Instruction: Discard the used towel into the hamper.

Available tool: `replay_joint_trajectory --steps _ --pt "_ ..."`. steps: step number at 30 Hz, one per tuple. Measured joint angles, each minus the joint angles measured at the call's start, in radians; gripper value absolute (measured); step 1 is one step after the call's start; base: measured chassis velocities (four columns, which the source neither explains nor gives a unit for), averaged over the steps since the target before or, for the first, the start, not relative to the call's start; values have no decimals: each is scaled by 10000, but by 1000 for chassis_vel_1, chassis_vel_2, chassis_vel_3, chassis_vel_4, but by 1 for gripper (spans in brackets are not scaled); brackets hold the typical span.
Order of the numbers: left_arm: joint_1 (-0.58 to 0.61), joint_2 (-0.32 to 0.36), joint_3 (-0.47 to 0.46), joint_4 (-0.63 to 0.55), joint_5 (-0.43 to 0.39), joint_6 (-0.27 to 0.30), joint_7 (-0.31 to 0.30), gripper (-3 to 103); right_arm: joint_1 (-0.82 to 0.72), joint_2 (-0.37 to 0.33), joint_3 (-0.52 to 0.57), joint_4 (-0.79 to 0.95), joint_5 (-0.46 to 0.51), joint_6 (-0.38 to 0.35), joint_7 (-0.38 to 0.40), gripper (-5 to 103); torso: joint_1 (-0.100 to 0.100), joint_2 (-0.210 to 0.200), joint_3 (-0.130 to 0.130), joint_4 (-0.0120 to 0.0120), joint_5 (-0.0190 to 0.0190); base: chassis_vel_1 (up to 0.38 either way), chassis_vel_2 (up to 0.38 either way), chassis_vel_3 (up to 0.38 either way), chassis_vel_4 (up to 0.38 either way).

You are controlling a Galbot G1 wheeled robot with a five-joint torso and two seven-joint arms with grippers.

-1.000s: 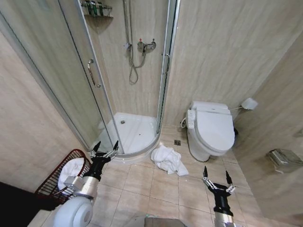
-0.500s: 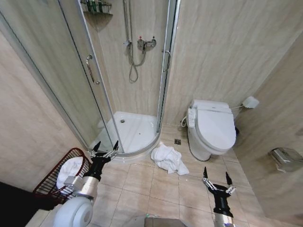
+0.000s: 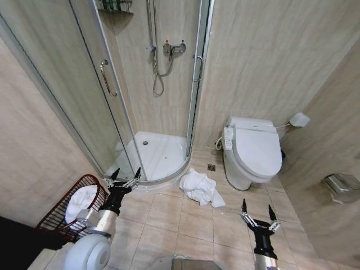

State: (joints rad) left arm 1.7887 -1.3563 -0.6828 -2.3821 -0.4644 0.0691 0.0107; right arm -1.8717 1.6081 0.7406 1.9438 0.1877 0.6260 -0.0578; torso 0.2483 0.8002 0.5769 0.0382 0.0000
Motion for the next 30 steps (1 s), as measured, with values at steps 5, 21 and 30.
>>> replay_joint_trajectory --steps 5,21,30 --pt "0 0 0 0 0 0 0 100 37 0 -3 -2 36 15 35 100 -111 -260 -149 0 0 0 0 0 0" --pt "0 0 0 0 0 0 0 100 696 -6 1040 1864 -291 -3263 697 100 -411 -958 -546 0 1 0 0 0 0" --pt "0 0 0 1 0 0 0 100 1255 -234 772 3468 -469 -4780 931 100 -578 -1353 -774 0 0 0 0 0 0"
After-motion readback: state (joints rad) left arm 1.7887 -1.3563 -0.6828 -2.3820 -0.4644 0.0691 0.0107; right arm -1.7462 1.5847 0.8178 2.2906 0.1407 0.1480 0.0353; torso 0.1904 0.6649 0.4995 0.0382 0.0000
